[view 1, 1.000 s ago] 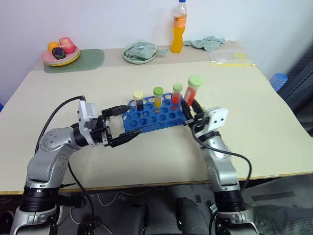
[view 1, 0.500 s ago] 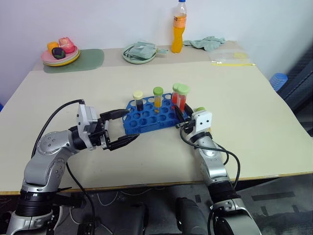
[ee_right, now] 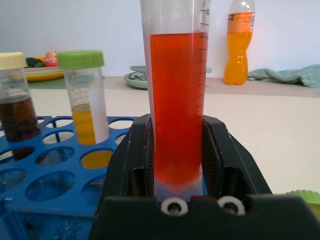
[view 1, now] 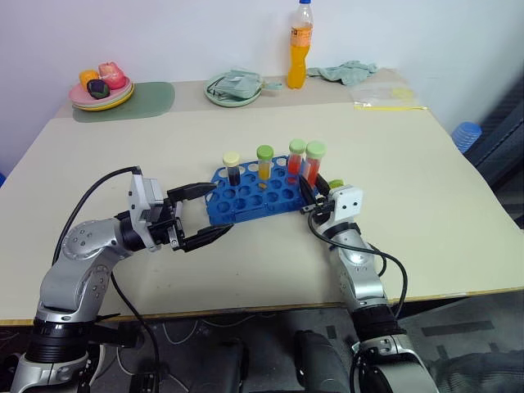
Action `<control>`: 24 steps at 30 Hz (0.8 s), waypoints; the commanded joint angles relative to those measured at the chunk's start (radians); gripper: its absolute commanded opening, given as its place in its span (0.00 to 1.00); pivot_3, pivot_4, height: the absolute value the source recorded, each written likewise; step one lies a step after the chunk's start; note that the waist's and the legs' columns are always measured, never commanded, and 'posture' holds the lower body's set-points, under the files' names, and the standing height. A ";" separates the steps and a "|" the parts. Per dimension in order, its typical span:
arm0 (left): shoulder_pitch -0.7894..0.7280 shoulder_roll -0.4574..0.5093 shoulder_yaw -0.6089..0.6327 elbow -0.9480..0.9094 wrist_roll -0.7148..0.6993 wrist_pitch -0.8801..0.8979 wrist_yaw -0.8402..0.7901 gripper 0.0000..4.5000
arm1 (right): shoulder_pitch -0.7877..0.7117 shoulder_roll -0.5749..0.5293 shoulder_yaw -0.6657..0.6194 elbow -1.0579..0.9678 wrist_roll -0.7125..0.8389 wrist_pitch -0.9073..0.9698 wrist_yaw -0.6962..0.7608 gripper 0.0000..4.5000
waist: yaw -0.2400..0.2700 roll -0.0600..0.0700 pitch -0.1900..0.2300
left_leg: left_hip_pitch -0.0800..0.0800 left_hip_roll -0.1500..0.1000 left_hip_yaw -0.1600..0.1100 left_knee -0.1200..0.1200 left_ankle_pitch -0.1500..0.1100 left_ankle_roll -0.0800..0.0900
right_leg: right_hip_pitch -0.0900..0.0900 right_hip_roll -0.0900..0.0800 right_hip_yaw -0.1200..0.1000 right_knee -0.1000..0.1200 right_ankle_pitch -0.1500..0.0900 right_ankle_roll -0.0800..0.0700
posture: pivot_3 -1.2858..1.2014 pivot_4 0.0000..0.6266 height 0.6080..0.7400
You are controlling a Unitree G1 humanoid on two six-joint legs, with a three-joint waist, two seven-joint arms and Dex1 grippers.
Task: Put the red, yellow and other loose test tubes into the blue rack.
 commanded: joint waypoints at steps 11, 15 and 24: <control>-0.001 0.009 0.021 -0.032 -0.005 -0.011 0.008 1.00 | -0.039 0.002 0.003 0.028 -0.004 -0.018 -0.014 0.18 | -0.001 0.000 0.000 | 0.000 0.000 0.000 0.000 0.000 0.000 | 0.000 0.000 0.000 0.000 0.000 0.000 | 0.52 0.24 1.00; 0.004 0.011 0.021 -0.043 -0.007 -0.009 0.012 1.00 | -0.046 -0.009 -0.005 0.051 -0.006 -0.030 -0.020 0.18 | -0.001 0.000 0.000 | 0.000 0.000 0.000 0.000 0.000 0.000 | 0.000 0.000 0.000 0.001 0.000 0.000 | 0.52 0.24 1.00; -0.002 0.005 0.015 -0.038 -0.001 -0.015 0.011 1.00 | -0.015 -0.009 0.012 0.024 0.031 -0.018 0.033 0.18 | 0.000 0.000 0.000 | 0.000 0.000 0.000 0.000 0.000 0.000 | 0.000 0.000 0.000 0.001 0.000 0.000 | 0.52 0.24 1.00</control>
